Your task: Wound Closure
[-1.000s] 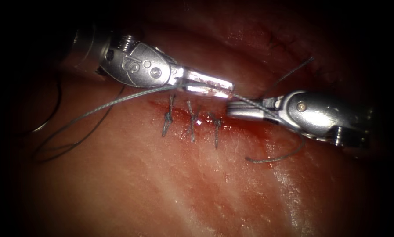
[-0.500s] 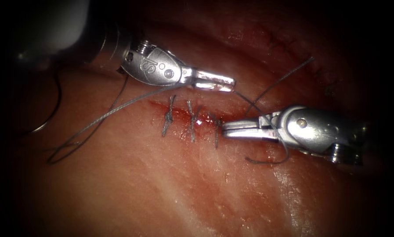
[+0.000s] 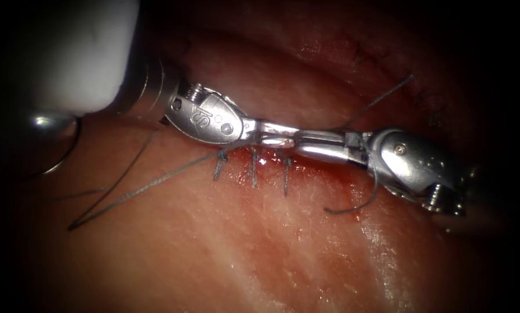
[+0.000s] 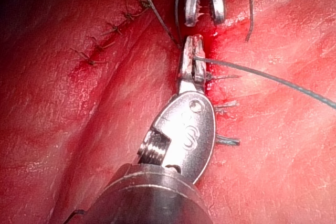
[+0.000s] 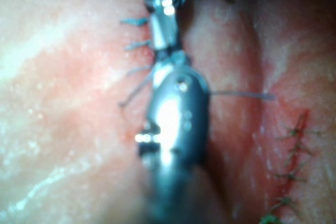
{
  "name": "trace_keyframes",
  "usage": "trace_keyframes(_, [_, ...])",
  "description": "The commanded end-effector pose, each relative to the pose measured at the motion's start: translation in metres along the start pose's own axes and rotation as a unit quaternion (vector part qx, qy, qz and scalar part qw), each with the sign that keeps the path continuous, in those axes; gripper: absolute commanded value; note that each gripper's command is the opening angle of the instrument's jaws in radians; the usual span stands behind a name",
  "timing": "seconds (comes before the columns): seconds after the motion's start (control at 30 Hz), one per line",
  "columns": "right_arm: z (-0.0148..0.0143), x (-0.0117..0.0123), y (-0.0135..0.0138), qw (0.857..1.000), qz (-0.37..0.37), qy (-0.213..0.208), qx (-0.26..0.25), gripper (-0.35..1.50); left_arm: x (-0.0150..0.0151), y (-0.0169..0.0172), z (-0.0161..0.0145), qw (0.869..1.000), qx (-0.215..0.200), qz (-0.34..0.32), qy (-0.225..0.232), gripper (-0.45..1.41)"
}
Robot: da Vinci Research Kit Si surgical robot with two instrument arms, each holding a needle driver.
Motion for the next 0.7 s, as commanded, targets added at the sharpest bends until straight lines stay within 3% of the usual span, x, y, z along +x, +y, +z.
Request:
trace_keyframes(0.03, [0.0007, -0.0007, -0.0004, 1.0, 0.008, 0.002, -0.002, 0.76, -0.0007, 0.0008, 0.0004, 1.0, -0.002, -0.003, -0.001, -0.45])
trace_keyframes(0.1, [0.0007, -0.0007, -0.0004, 1.0, 0.022, 0.005, -0.005, 0.88, -0.0006, 0.0017, 0.0002, 1.0, -0.008, 0.0, -0.003, -0.45])
trace_keyframes(0.23, [0.0009, -0.0009, -0.0006, 0.999, 0.03, 0.01, -0.01, 0.88, -0.0003, 0.0032, 0.0001, 1.0, -0.013, -0.002, -0.006, -0.45])
trace_keyframes(0.47, [0.001, -0.0013, -0.0006, 0.999, 0.04, 0.011, -0.032, 0.69, 0.0009, 0.0055, 0.0008, 1.0, -0.022, 0.002, -0.005, -0.45])
trace_keyframes(0.7, [0.0009, -0.002, -0.0001, 0.996, 0.033, -0.006, -0.084, 0.69, 0.0024, 0.0064, 0.0013, 1.0, -0.026, 0.0, -0.004, -0.45])
